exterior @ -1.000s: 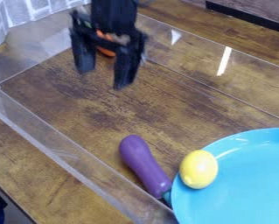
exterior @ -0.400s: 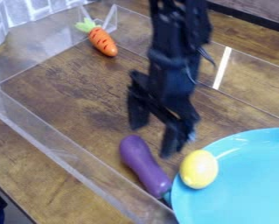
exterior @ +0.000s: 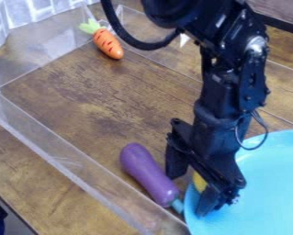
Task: Remove the purple eggplant from the blue tray and put it on the table
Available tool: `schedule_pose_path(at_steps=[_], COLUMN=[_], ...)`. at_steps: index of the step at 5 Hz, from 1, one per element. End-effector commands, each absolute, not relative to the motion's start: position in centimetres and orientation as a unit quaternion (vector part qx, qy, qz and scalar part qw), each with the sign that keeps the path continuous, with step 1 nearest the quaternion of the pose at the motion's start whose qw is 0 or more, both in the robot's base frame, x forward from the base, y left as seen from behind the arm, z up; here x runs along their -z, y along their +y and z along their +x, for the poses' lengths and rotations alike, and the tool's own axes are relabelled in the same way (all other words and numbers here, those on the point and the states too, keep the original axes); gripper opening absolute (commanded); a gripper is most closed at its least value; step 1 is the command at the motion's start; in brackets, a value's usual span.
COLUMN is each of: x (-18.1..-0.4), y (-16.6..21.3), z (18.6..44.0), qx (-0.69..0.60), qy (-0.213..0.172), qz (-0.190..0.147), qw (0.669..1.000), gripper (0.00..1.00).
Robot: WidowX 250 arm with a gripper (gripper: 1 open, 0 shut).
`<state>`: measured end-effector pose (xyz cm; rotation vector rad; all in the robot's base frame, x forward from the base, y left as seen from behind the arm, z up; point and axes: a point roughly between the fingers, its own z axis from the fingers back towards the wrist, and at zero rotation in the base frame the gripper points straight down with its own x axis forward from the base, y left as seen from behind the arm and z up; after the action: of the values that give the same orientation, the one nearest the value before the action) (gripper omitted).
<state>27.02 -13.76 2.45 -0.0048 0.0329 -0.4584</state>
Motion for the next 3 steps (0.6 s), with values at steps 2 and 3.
schedule_pose_path(at_steps=[2, 3], x=[-2.35, -2.18], y=[-13.67, -13.56], z=[27.62, 27.41], qx=[0.187, 0.168], qy=[-0.006, -0.007], qz=[-0.01, -0.011], qw=[0.982, 0.986], gripper=[1.0, 1.0])
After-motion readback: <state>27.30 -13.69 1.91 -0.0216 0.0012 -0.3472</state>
